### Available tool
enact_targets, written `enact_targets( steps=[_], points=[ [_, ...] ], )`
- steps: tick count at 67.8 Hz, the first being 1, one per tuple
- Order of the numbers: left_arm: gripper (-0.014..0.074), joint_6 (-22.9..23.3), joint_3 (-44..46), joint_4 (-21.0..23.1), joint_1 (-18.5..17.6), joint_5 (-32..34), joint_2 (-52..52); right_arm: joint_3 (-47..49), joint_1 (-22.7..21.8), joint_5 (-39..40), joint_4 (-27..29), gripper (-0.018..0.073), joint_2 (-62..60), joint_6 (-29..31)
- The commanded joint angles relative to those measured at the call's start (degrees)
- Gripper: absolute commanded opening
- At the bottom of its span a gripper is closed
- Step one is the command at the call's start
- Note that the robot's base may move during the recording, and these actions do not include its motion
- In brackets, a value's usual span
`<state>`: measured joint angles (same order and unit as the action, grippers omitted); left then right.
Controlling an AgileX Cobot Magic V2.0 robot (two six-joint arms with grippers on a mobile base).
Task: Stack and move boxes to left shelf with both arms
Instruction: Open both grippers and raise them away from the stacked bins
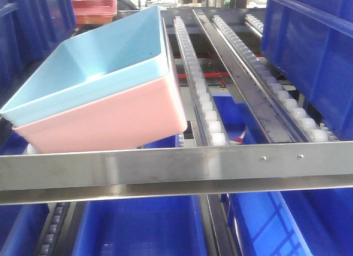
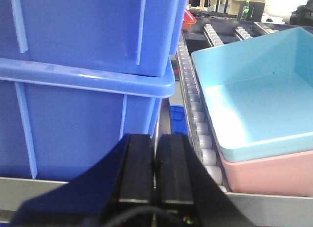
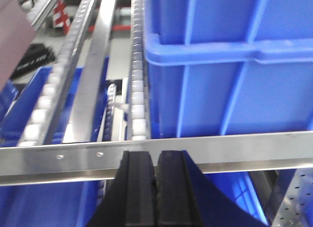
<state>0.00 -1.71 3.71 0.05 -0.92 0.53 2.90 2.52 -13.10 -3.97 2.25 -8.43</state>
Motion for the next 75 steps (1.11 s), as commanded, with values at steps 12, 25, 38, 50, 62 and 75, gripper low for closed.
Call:
enact_targets(
  steps=[12, 25, 38, 50, 62, 75],
  points=[
    [-0.0003, 0.0, 0.3, 0.0, -0.4, 5.1, 0.8, -3.3, -0.8, 10.8, 1.5, 0.0049, -4.0, 0.2],
    [-0.0003, 0.0, 0.3, 0.0, -0.4, 5.1, 0.8, -3.3, -0.8, 14.7, 1.5, 0.0049, -4.0, 0.2],
    [-0.0003, 0.0, 0.3, 0.0, -0.4, 5.1, 0.8, -3.3, -0.8, 13.5, 1.5, 0.0049, -4.0, 0.2],
    [-0.0003, 0.0, 0.3, 0.0, -0.4, 5.1, 0.8, -3.3, -0.8, 13.5, 1.5, 0.0049, -4.0, 0.2],
    [-0.0003, 0.0, 0.3, 0.0, -0.4, 5.1, 0.8, -3.3, -0.8, 13.5, 1.5, 0.0049, -4.0, 0.2],
    [-0.0003, 0.0, 0.3, 0.0, -0.4, 5.1, 0.8, -3.3, -0.8, 13.5, 1.5, 0.0049, -4.0, 0.2]
  ],
)
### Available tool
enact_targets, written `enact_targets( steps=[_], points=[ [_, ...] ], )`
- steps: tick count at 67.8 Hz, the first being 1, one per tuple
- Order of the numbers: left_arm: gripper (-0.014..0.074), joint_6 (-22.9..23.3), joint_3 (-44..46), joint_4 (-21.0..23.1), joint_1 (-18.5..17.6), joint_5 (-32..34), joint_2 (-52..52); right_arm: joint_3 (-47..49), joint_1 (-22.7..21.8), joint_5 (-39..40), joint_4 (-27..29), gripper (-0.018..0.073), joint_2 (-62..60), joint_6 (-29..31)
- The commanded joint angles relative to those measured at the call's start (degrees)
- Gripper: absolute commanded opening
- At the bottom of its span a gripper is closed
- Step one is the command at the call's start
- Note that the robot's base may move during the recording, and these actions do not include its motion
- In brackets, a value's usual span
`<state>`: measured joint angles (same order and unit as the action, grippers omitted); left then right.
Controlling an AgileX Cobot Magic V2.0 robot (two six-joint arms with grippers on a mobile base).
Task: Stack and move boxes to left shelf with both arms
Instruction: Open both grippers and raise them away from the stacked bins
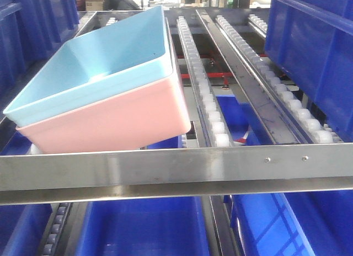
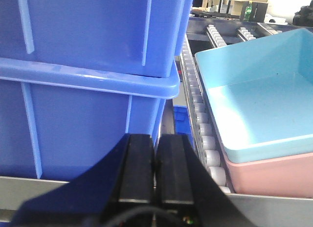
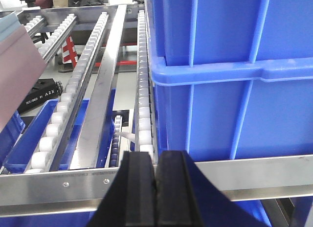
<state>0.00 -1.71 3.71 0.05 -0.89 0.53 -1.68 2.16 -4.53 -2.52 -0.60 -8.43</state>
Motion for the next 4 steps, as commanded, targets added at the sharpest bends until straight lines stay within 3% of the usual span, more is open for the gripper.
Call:
enact_targets(
  steps=[1, 4],
  points=[
    [-0.0003, 0.0, 0.3, 0.0, -0.4, 5.0, 0.8, 1.3, -0.5, 4.9, 0.0, 0.0049, -1.2, 0.2],
    [-0.0003, 0.0, 0.3, 0.0, -0.4, 5.0, 0.8, 1.3, -0.5, 4.9, 0.0, 0.0049, -1.2, 0.2]
  ],
)
